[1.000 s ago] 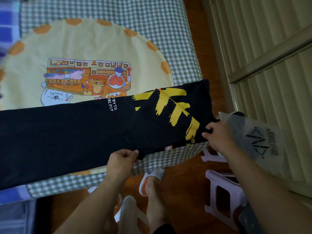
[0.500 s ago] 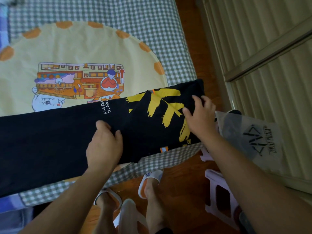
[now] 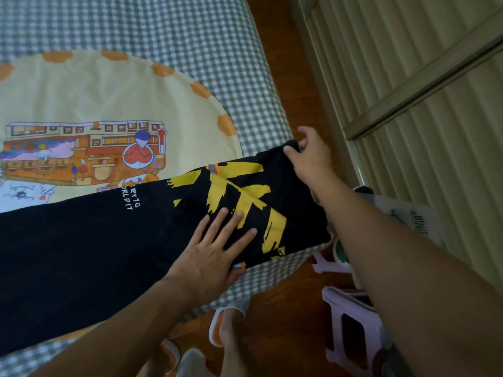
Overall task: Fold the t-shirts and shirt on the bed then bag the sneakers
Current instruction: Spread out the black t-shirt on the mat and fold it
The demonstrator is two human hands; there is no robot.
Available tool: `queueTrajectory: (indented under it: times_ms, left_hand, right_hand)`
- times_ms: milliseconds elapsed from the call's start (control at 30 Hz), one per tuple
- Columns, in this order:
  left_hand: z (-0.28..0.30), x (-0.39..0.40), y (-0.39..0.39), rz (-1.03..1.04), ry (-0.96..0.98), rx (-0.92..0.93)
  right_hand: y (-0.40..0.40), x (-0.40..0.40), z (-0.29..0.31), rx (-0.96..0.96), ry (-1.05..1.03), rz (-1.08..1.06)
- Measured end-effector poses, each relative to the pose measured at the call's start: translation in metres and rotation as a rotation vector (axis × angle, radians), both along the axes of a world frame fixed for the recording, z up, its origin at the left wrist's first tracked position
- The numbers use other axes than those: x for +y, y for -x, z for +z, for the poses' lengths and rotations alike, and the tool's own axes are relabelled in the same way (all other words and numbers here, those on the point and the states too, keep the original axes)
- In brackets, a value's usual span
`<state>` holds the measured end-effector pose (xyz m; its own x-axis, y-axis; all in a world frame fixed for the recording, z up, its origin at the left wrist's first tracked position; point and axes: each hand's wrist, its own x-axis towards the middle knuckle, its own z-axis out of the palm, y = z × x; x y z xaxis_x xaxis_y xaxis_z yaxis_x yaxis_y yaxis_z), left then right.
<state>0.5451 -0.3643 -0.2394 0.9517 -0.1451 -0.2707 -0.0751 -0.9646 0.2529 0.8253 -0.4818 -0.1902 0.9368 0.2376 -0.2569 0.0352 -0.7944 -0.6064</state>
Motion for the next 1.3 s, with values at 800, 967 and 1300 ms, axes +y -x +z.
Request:
queueTrajectory:
  times_ms: [800,967,1300]
  left_hand:
    - [-0.006,0.006,-0.005,-0.003,0.106,0.033]
    - [-0.005,0.007,-0.005,-0.005,0.112,0.033]
    - [0.023,-0.029,-0.018,0.112,-0.009,-0.047]
  right_hand:
    - [-0.065,-0.034,0.008,0.481,-0.207,0.166]
    - [-0.060,-0.024,-0.002,0.329,-0.202,-0.142]
    - [0.017,-0.053,0.003,0.093,-0.003,-0.204]
